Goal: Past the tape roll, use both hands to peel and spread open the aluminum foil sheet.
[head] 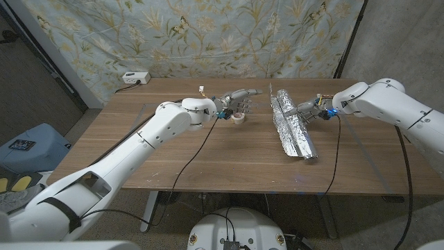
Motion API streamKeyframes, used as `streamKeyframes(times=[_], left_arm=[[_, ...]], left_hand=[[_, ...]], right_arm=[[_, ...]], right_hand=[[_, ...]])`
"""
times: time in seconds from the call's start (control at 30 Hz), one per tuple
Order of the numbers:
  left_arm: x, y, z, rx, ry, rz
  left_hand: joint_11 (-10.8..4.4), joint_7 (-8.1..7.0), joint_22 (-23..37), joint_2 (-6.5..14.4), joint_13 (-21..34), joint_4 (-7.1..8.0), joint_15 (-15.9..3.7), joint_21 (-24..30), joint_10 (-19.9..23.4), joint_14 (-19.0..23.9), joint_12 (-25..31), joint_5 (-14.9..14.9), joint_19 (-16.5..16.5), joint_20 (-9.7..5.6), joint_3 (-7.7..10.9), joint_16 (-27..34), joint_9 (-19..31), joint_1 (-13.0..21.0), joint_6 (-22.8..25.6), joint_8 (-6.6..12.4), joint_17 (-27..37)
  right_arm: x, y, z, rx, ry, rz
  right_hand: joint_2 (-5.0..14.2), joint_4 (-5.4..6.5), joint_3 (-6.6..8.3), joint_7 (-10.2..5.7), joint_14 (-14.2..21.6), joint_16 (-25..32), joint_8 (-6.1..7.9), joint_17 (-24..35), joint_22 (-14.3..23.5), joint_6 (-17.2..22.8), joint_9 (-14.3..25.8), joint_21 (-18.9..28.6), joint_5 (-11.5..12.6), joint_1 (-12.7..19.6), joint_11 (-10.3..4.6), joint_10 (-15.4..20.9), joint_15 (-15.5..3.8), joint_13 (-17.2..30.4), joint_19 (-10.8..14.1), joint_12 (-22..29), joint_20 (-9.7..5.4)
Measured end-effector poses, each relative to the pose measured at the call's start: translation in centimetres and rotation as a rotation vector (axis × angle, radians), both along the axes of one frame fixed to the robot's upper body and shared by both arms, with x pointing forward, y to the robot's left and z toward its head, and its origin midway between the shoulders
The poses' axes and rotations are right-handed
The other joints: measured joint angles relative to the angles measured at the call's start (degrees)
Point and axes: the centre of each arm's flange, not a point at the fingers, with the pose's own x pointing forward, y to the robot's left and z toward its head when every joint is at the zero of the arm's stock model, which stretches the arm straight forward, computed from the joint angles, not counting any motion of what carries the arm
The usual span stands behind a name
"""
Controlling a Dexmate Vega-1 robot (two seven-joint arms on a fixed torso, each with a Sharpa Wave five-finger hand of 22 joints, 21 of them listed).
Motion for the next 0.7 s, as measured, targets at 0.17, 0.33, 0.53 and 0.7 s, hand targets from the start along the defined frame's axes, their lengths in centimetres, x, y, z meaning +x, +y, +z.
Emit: streamKeyframes(times=[0.17,0.33,0.53,0.7], left_arm=[[0.0,-0.4,0.1,0.013,0.002,0.001],[0.1,-0.9,0.2,0.028,0.011,-0.001],[0.2,-1.3,0.2,0.045,0.023,-0.004],[0.3,-1.7,0.2,0.059,0.038,-0.008]], left_hand=[[0.00,-0.02,0.24,0.00,0.50,0.24,0.01,0.51,-0.81,-0.42,0.78,0.34,-0.65,-0.08,-0.24,0.00,0.00,0.00,-1.42,0.00,0.28],[0.05,-0.03,0.25,0.34,1.37,0.00,0.01,1.17,-1.97,-0.42,1.90,0.55,-1.22,-0.18,-0.48,0.00,0.00,0.14,-3.10,0.00,0.78],[0.12,-0.15,0.25,0.65,2.87,0.00,0.10,2.16,-3.55,-0.94,3.56,0.55,-2.08,-0.29,-0.48,0.14,0.00,0.18,-5.20,0.00,1.52],[0.21,-0.19,0.51,0.76,3.86,0.17,0.00,3.11,-4.51,-1.04,4.78,0.77,-2.59,-0.19,-0.64,0.34,0.00,0.28,-5.33,0.00,2.13]], right_arm=[[-0.1,0.1,0.0,-0.005,-0.002,0.003],[-0.1,0.3,0.0,-0.012,-0.004,0.009],[-0.2,0.7,0.1,-0.022,-0.010,0.017],[-0.3,0.8,0.2,-0.030,-0.015,0.021]], right_hand=[[0.10,0.16,0.15,0.00,0.00,-0.01,0.00,0.26,0.00,0.00,0.11,0.00,-0.17,-0.10,-0.01,-0.01,0.01,0.00,0.00,0.00,0.00],[0.14,0.16,0.15,-0.01,-0.01,-0.04,-0.01,0.28,0.00,-0.01,0.11,0.00,-0.17,-0.14,-0.08,-0.08,0.02,0.00,0.00,0.00,0.00],[0.14,0.16,0.14,-0.01,-0.01,-0.27,-0.39,0.28,-0.01,-0.01,0.11,0.00,-0.18,-0.14,-0.09,-0.09,0.03,0.00,0.00,0.00,0.00],[0.14,0.16,0.14,-0.01,0.08,-0.46,-0.39,0.28,-0.01,-0.01,0.11,0.00,-0.21,-0.14,-0.09,-0.09,0.12,0.00,-0.01,0.00,-0.01]])
